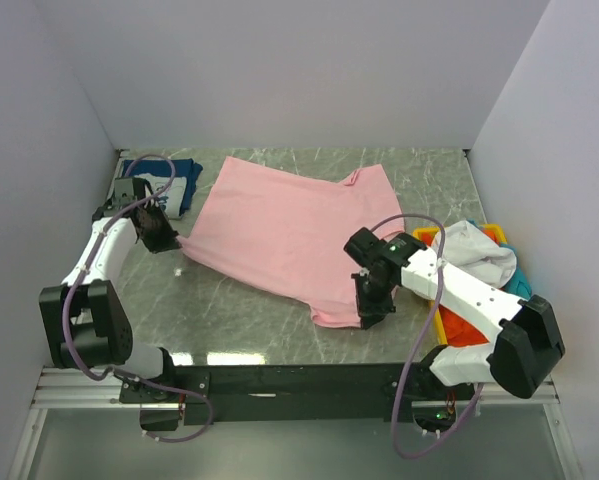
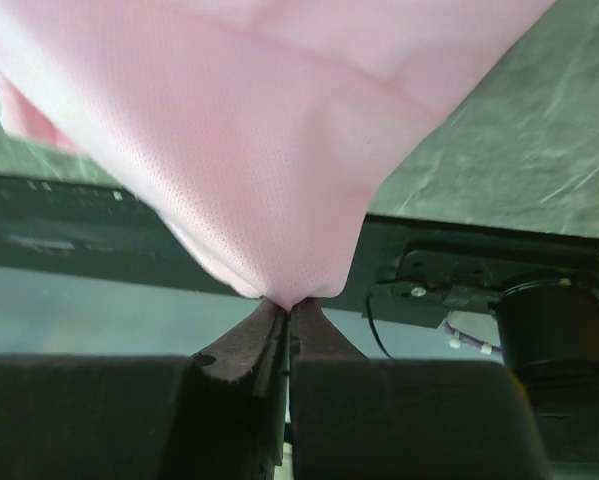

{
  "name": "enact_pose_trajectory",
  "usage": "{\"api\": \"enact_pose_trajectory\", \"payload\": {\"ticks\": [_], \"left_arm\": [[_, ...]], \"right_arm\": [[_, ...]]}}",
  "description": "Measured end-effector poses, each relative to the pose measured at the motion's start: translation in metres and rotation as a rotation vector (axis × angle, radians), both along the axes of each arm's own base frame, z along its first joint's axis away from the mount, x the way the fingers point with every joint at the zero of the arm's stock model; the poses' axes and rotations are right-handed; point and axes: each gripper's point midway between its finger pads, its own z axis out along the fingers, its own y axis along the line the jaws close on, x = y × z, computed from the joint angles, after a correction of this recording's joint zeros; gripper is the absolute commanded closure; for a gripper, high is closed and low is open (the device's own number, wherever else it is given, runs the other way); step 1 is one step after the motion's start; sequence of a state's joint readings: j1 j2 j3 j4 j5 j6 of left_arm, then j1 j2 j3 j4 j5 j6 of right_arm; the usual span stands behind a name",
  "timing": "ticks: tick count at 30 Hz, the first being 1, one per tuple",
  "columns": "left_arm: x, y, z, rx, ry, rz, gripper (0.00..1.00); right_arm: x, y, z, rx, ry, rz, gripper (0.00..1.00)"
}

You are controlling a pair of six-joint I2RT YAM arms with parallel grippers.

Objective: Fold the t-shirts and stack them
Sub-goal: Fold the tshirt

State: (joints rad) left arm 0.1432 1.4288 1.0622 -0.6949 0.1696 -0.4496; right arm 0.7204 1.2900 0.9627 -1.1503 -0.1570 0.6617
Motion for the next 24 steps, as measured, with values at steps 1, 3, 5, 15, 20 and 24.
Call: {"api": "enact_pose_trajectory", "payload": {"ticks": [1,3,5,15,20,24], "left_arm": [[0.003,-0.002,0.000,-0.006,-0.002,-0.004,1.00],[0.010,-0.008,-0.002,-0.021,0.004,-0.015,1.00],[0.016,-0.012,-0.005,-0.028,0.012,-0.024,1.00],[0.055,-0.029,-0.012,-0.071,-0.005,-0.050,1.00],[0.076,-0.028,-0.006,-0.078,-0.038,-0.041,1.00],[0.091,-0.028,-0.002,-0.083,-0.061,-0.040,1.00]], "right_arm": [[0.006,-0.001,0.001,-0.001,-0.009,-0.013,1.00],[0.018,-0.004,0.004,-0.005,-0.022,-0.032,1.00],[0.033,-0.008,0.005,-0.016,-0.038,-0.051,1.00],[0.086,-0.031,0.008,-0.062,-0.084,-0.097,1.00],[0.110,-0.037,0.011,-0.079,-0.108,-0.097,1.00],[0.125,-0.041,0.009,-0.089,-0.116,-0.099,1.00]]}}
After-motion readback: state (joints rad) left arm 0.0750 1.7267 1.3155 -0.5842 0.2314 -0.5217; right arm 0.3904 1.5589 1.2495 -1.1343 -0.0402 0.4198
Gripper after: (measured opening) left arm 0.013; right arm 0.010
